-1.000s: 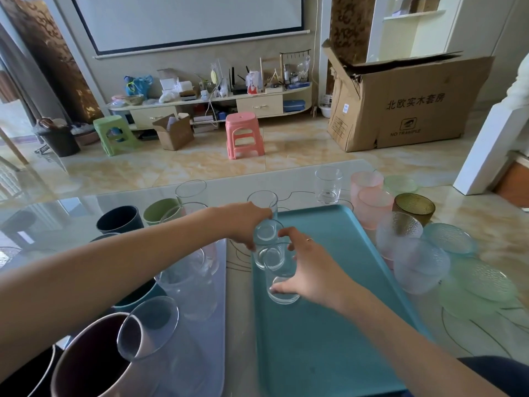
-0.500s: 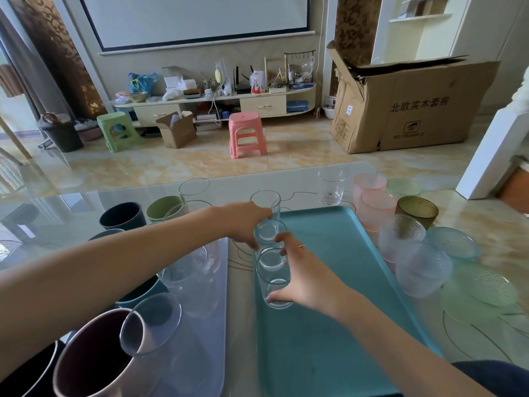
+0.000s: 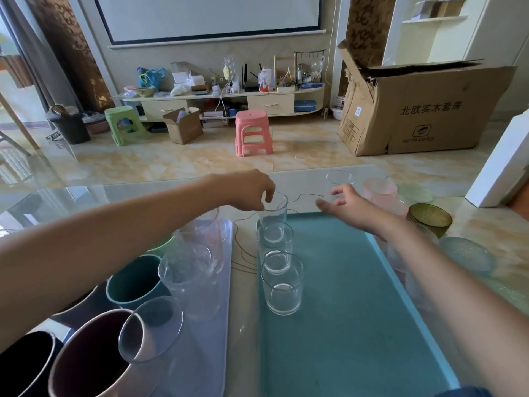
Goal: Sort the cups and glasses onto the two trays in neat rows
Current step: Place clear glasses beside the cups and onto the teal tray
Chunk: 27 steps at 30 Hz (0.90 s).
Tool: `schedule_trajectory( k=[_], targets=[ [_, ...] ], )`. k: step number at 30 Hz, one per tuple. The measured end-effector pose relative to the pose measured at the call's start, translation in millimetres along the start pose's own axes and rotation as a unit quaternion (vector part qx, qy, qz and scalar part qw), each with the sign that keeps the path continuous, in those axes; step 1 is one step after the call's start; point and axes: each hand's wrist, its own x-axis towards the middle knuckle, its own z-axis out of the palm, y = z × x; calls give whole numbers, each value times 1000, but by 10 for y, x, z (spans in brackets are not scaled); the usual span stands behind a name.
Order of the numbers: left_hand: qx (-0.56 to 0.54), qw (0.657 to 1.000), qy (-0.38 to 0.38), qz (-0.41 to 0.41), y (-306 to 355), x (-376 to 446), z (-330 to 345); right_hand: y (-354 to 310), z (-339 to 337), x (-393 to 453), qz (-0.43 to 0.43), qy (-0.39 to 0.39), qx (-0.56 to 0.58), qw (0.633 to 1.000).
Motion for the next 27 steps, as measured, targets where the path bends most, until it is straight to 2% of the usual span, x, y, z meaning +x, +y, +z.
schedule_trajectory(
  k=[3,7,10,12,14,18,22,27],
  targets=[
    [-25,999,38,-17,-104,186,-54,112,-157,586,10,67,-151,986],
    [-96,994,-41,-35,-142,464,72,219,-181,1282,24,75,-328,941],
    [-168,982,-78,-45,-198,643,173,285,-116,1593,74,53,-411,907],
    [-230,967,-99,-51,-253,734,226,330,-86,1698,81,65,-446,889],
    [-267,956,-107,-54,-291,781,250,374,-76,1748,63,95,-430,896],
    [-276,953,-114,-54,-298,782,257,385,-59,1677,4,150,-315,937],
    [-233,969,-60,-54,-219,620,170,112,-163,1314,-68,240,-254,935],
    [-176,984,22,-20,-33,42,-177,-97,-220,330,-113,217,-204,948]
  ],
)
